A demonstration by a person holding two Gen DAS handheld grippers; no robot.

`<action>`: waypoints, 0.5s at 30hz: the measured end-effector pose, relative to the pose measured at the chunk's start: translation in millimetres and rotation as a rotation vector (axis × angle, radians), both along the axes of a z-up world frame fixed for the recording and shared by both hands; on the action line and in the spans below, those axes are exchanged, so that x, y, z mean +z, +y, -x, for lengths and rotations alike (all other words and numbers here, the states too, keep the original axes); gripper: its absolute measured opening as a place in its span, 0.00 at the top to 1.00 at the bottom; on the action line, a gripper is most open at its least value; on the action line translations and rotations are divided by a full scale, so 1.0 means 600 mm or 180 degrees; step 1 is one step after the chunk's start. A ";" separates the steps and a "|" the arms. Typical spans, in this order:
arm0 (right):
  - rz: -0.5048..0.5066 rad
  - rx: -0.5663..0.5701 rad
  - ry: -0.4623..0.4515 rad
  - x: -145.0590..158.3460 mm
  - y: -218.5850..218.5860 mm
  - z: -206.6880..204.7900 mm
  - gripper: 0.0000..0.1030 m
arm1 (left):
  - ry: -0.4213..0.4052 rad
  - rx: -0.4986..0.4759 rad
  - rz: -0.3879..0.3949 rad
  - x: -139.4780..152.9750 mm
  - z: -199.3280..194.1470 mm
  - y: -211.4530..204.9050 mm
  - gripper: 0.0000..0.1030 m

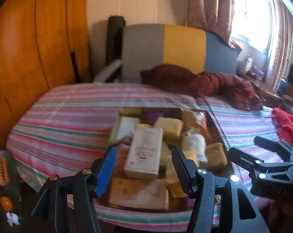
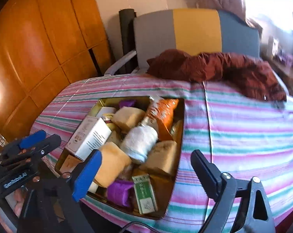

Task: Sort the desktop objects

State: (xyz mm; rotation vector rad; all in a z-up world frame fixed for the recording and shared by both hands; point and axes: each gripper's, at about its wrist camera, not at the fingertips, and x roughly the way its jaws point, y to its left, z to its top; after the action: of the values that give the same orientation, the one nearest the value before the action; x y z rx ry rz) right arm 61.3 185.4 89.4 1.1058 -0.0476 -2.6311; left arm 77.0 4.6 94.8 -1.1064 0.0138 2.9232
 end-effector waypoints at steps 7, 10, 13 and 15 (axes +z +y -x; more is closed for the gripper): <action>-0.0205 0.0015 0.0093 0.012 -0.052 0.002 0.02 | -0.0134 0.0223 0.0339 -0.005 -0.011 -0.001 0.42; -0.0354 -0.0038 0.0125 0.012 -0.068 0.003 0.01 | -0.0350 0.0325 0.0428 -0.021 -0.007 -0.007 0.43; -0.0483 -0.0048 0.0151 0.010 -0.080 0.004 0.01 | -0.0542 0.0320 0.0243 -0.037 -0.005 -0.020 0.43; -0.0618 -0.0075 0.0178 0.007 -0.087 0.005 0.01 | -0.0578 0.0381 0.0223 -0.043 -0.004 -0.023 0.43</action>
State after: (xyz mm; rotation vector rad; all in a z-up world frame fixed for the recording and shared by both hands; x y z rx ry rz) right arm 58.6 133.0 93.6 1.0959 0.2119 -2.7321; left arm 79.5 -9.1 68.8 -1.4276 0.0495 2.9320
